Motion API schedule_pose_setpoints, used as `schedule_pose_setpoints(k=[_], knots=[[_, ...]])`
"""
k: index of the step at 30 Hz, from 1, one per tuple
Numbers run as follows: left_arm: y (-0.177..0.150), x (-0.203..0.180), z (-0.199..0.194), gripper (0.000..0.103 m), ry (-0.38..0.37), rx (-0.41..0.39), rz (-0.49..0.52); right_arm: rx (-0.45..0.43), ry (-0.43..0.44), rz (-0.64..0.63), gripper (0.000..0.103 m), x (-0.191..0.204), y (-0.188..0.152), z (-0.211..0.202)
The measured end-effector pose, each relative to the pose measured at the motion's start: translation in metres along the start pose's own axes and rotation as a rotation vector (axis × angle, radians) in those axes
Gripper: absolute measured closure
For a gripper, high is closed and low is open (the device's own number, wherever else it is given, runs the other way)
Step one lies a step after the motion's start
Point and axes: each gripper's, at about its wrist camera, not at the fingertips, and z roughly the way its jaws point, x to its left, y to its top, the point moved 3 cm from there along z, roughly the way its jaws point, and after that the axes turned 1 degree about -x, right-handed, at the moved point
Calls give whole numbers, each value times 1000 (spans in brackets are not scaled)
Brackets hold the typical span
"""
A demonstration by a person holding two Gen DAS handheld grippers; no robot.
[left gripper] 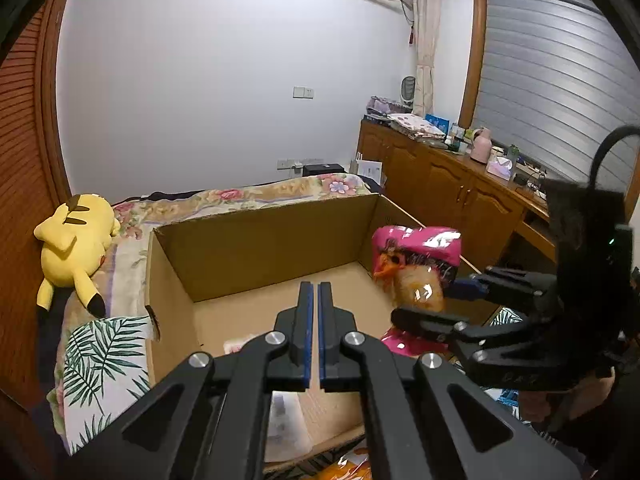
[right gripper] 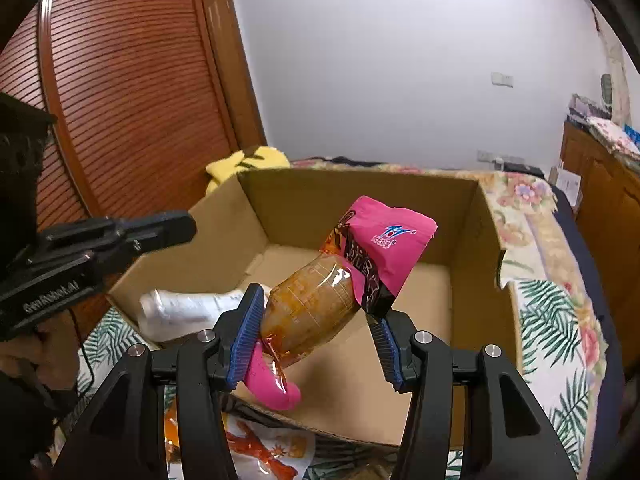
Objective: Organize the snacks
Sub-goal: 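Carry both snacks over the box and open both tools to drop them, then move both tools back to the snack pile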
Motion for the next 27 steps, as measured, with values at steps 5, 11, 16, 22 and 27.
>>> schedule_pose_setpoints(k=[5,11,16,22,27], knots=[[0,-2,-3,103,0,11,6,32,-1,10,49,0,-9,8],[-4,-4,-15,98,22,21,13,32,8,28,47,2,-5,4],[-9,-6,-35,90,38,24,16,10,-2,16,46,11,0,-11],[-23,-12,-65,83,46,13,27,-41,-10,24,46,24,-9,-56],[-42,-19,-87,78,41,13,25,-54,-26,31,46,33,-29,-84]])
